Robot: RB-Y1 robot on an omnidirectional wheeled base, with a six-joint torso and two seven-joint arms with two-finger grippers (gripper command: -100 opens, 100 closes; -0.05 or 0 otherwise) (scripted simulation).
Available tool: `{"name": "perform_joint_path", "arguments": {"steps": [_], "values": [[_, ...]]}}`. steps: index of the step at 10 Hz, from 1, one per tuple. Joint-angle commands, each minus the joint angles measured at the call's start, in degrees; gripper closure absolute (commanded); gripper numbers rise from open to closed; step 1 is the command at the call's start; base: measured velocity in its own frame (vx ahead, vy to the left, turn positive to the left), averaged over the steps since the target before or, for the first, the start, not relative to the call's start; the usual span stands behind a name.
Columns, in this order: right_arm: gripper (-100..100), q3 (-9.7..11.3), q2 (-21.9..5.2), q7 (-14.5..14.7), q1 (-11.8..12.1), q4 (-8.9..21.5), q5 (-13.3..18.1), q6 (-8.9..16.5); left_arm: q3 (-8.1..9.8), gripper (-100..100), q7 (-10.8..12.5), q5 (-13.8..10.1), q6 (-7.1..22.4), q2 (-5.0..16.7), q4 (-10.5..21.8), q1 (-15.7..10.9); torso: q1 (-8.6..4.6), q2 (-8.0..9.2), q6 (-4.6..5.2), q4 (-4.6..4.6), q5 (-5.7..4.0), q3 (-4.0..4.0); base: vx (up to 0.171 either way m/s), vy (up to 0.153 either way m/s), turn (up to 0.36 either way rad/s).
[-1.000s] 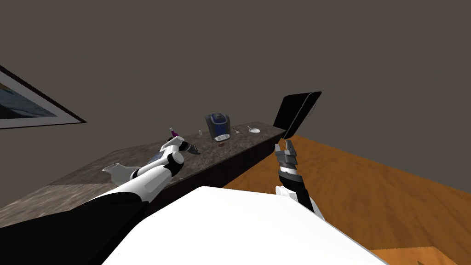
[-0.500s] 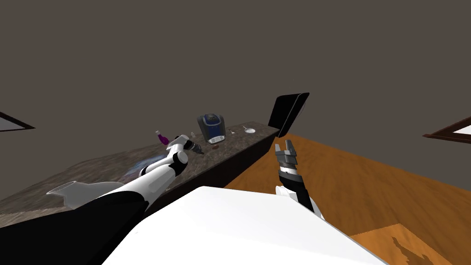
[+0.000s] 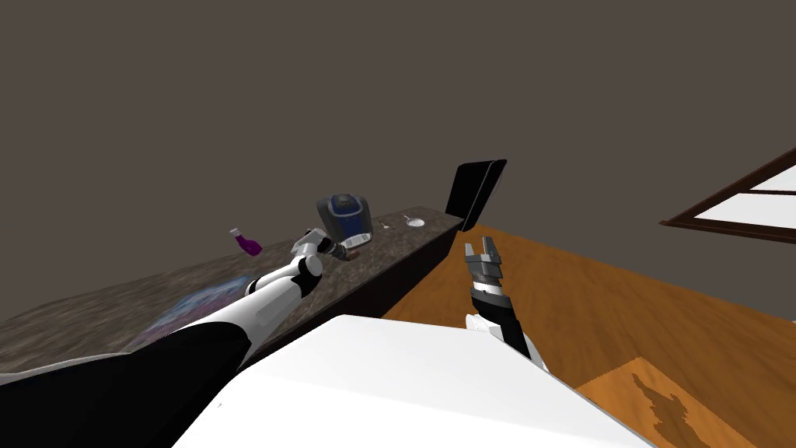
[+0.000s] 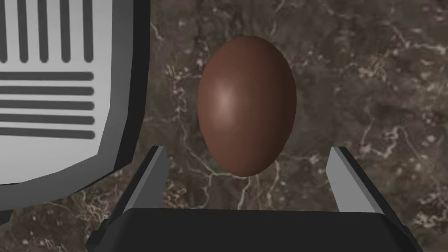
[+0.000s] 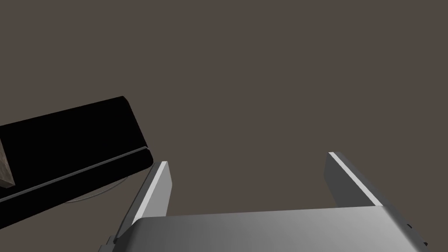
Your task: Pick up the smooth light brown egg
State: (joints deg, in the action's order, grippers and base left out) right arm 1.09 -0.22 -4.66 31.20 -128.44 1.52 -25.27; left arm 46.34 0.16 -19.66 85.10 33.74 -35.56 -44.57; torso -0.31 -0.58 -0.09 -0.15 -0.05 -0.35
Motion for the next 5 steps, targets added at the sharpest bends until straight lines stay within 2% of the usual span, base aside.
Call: {"name": "perform_joint_path", "arguments": {"steps": [1,2,4,5], "values": [[0,0.00,0.00,0.00,0.00,0.00,0.00,0.00,0.00,0,0.00,0.00,0.00,0.00,0.00,0.00,0.00,0.00,0.00,0.00,0.00,0.00,0.016,-0.009,0.006],[0,0.00,0.00,0.00,-0.01,0.00,0.00,0.00,-0.80,-100,1.58,-0.11,-1.26,-0.97,-0.23,-0.01,0.16,0.27,-0.01,0.07,0.04,0.16,-0.033,0.041,-0.110],[0,-0.01,-0.01,0.00,-0.02,0.01,0.00,0.01,-1.61,-100,3.17,-0.23,-2.52,-1.94,-0.46,-0.01,0.46,0.64,0.00,0.15,0.11,0.38,-0.068,0.078,-0.101],[0,-0.01,-0.01,0.00,-0.02,0.01,0.00,0.01,-2.42,-100,4.76,-0.35,-3.78,-2.91,-0.69,-0.02,0.53,0.71,-0.02,0.17,0.13,0.42,-0.084,0.108,-0.107]]}}
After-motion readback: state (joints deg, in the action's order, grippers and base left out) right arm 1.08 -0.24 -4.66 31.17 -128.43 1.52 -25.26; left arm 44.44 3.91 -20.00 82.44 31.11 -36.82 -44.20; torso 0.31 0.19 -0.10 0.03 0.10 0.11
